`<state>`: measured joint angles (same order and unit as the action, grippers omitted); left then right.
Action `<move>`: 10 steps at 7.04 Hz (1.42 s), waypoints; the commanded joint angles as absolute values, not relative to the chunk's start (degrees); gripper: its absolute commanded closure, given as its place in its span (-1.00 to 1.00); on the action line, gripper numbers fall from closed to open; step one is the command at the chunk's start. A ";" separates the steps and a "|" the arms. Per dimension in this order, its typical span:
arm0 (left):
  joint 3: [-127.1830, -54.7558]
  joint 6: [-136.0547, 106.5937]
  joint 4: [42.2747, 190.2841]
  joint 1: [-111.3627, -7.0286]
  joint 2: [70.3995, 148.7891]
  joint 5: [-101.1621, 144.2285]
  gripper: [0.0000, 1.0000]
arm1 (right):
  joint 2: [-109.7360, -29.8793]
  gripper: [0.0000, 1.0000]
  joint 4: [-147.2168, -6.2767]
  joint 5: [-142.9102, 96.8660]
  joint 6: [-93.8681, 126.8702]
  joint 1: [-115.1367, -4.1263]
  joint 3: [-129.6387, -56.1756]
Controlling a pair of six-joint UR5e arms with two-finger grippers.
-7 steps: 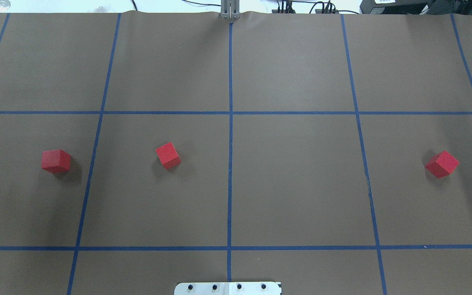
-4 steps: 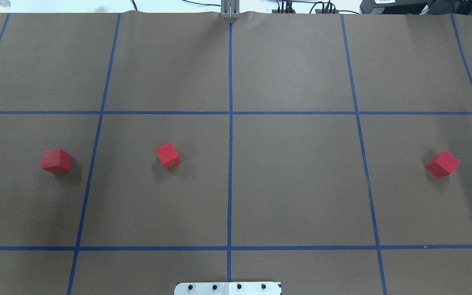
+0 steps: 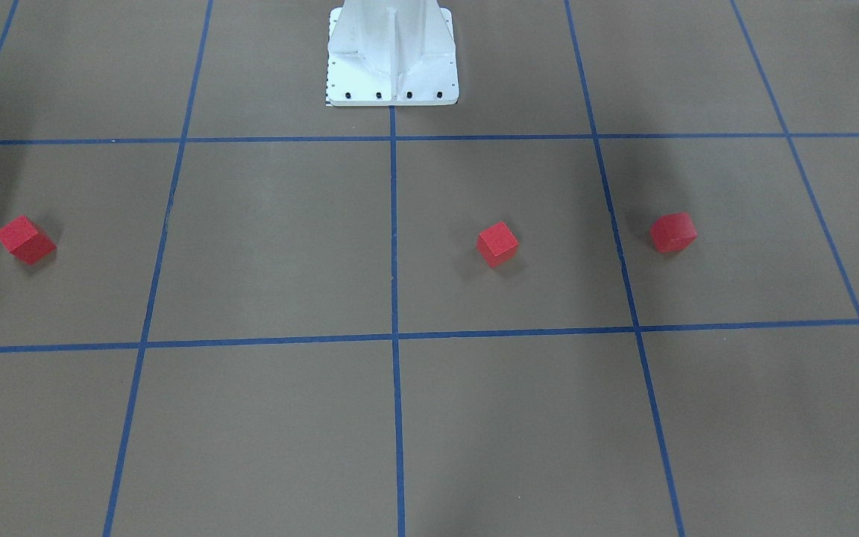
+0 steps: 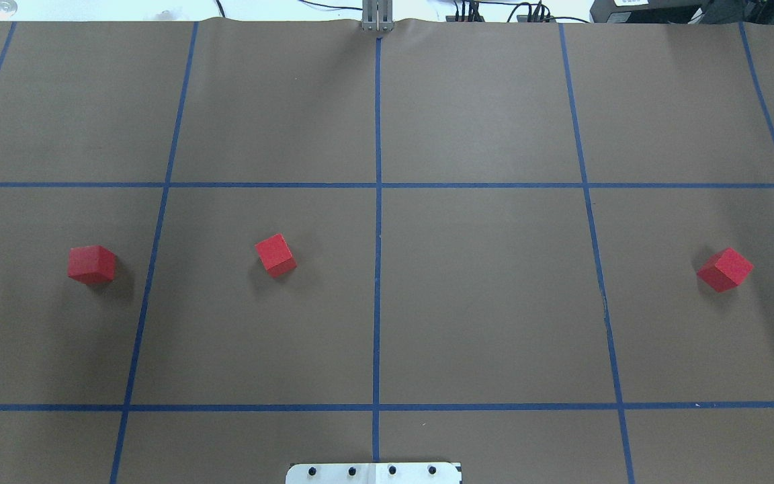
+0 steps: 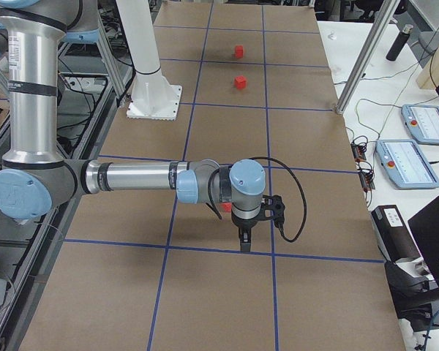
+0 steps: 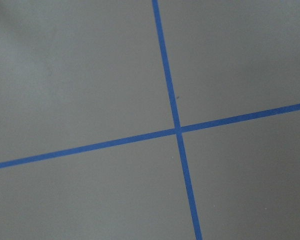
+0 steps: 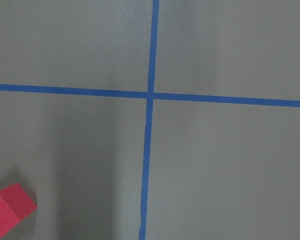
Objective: Form red blocks into L shape at center
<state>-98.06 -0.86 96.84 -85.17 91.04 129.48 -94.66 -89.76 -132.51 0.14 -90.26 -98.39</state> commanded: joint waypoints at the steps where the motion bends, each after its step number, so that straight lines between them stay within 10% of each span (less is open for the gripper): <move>1: -101.23 -14.61 97.91 -76.68 95.43 130.34 -1.00 | -94.66 -0.99 -89.74 -132.54 0.18 -90.26 -98.44; 10: -104.42 -86.71 94.16 -34.13 119.25 103.20 -1.00 | -94.48 -0.99 -89.74 -133.86 0.09 -90.18 -98.35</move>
<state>-104.82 -81.61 96.09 -39.80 117.27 107.46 -94.52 -89.74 -133.82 0.09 -90.18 -98.32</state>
